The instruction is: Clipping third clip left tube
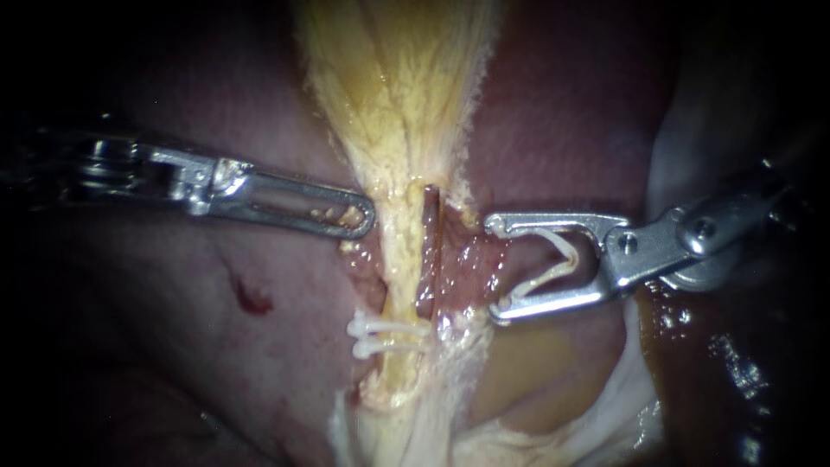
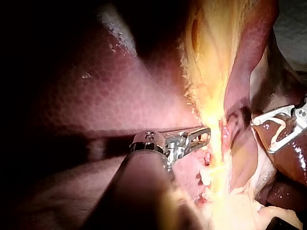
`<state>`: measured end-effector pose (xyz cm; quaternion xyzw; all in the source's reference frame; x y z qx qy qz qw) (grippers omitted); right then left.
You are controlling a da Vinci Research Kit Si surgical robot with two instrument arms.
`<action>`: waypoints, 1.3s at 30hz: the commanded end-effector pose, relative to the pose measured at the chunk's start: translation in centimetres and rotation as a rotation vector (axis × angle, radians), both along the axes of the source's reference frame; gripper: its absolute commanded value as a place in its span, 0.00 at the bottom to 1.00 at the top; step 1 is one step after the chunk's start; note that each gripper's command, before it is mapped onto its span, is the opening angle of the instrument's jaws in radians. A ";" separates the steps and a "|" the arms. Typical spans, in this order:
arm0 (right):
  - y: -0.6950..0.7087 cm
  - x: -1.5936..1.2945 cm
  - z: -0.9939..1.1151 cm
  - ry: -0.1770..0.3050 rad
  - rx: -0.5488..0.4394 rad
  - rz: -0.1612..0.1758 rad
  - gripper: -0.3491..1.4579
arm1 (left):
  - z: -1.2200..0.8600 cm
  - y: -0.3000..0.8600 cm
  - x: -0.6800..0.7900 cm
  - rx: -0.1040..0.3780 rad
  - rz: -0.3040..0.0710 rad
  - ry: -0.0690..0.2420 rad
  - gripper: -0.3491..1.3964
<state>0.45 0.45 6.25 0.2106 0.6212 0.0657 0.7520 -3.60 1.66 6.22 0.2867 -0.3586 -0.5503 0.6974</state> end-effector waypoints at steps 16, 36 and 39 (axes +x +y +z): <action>0.01 0.00 -0.01 -0.002 0.001 -0.001 0.47 | -0.68 0.37 0.71 -0.018 -0.064 0.012 0.00; -0.13 0.50 0.18 0.018 0.034 -0.016 0.47 | -0.68 0.35 0.69 -0.026 -0.068 0.016 0.00; -0.14 0.59 0.25 0.015 0.056 -0.014 0.47 | -0.68 0.34 0.67 -0.026 -0.070 0.017 0.00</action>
